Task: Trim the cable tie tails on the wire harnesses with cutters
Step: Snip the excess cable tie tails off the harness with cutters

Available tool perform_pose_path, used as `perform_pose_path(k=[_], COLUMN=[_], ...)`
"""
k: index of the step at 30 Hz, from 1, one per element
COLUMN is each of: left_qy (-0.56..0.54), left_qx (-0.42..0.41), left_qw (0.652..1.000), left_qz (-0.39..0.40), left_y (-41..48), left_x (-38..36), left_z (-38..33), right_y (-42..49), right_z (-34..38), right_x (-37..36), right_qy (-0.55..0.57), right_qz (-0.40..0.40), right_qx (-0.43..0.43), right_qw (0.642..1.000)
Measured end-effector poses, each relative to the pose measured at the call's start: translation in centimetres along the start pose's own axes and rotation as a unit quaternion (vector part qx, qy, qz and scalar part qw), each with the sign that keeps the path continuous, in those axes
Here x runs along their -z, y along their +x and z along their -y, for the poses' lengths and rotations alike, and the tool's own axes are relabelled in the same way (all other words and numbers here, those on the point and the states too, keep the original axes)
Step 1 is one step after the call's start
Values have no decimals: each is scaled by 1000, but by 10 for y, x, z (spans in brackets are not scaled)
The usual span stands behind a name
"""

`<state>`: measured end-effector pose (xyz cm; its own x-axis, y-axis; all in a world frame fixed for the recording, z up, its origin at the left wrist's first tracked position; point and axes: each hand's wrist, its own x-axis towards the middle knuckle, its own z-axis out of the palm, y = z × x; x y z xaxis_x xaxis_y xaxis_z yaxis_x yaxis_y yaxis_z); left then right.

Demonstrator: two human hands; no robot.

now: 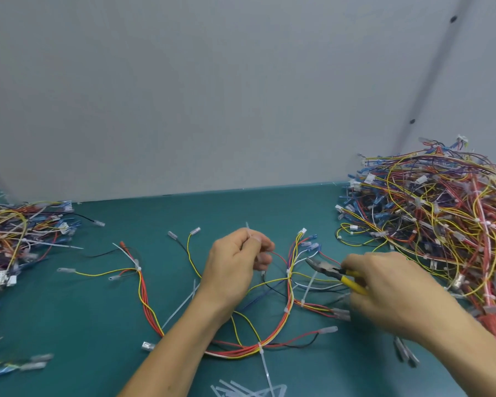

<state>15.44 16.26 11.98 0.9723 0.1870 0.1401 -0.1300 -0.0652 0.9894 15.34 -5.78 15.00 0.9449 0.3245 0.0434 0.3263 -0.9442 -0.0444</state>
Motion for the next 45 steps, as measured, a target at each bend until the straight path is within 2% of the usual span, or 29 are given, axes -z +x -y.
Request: perform_pose_path(k=[2,6,9,18,27,45], left_qy=[-10,68,104,130,144,102], left_qx=[6,-10,-30,-2,-7,19], left_qw=[999,990,982,974,974,975], left_qz=[46,126,152,185,177,195], left_y=[-8,-23,-26,-12,-10,-11], left_x=[-4,-16,-23,-20,-21,-21], left_z=[-4,3,8,20,21,21], right_y=[-4,-17,-23,-25,-25,-22], right_z=[-8,-14,-12,-5,1,-2], right_x=[7,3,-5,-15,-21,-25], right_qy=[-4,-20,-14,-24,-62,-69], right_qz=[17,45,65,59,72,74], right_qx=[18,59,78,98,87,98], right_qw=[1000,997,995,993,992,990])
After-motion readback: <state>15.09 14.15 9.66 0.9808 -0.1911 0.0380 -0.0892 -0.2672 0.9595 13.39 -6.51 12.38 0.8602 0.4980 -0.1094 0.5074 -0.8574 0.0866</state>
